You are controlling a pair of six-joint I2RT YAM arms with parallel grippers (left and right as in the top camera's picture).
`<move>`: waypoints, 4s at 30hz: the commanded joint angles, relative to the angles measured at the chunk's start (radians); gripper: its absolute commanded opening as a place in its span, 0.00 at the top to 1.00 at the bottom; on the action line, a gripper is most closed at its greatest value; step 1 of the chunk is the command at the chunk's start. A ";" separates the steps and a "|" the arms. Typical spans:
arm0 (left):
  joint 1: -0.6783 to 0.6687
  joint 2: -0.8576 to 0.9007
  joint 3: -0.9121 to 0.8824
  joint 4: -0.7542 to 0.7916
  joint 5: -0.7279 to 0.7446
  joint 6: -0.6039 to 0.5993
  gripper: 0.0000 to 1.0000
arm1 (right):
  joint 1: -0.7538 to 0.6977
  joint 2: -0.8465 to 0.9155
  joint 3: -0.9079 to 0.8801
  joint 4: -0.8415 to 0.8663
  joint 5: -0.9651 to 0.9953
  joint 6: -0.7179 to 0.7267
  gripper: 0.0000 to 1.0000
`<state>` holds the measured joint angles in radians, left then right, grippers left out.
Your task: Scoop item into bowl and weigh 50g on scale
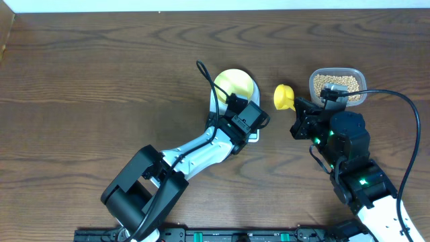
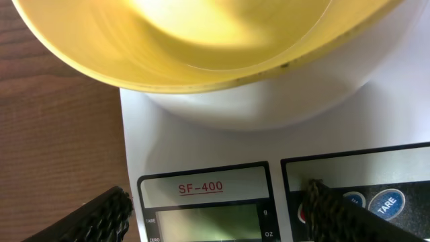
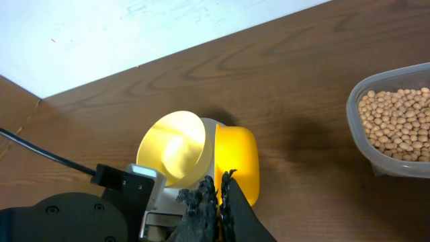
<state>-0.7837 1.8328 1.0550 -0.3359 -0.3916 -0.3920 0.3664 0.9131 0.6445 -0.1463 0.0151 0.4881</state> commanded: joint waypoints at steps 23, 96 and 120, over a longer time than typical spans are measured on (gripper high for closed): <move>-0.016 -0.017 -0.013 -0.021 0.024 0.014 0.16 | -0.006 -0.011 0.015 -0.003 0.001 -0.015 0.99; 0.031 0.053 -0.019 -0.011 0.038 0.025 0.16 | -0.006 -0.011 0.015 0.000 0.001 -0.014 0.99; -0.013 0.052 -0.019 -0.018 0.043 0.067 0.16 | -0.006 -0.011 0.015 0.000 0.001 -0.015 0.99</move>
<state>-0.7876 1.8366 1.0550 -0.3347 -0.3878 -0.3580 0.3664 0.9131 0.6445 -0.1486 0.0151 0.4881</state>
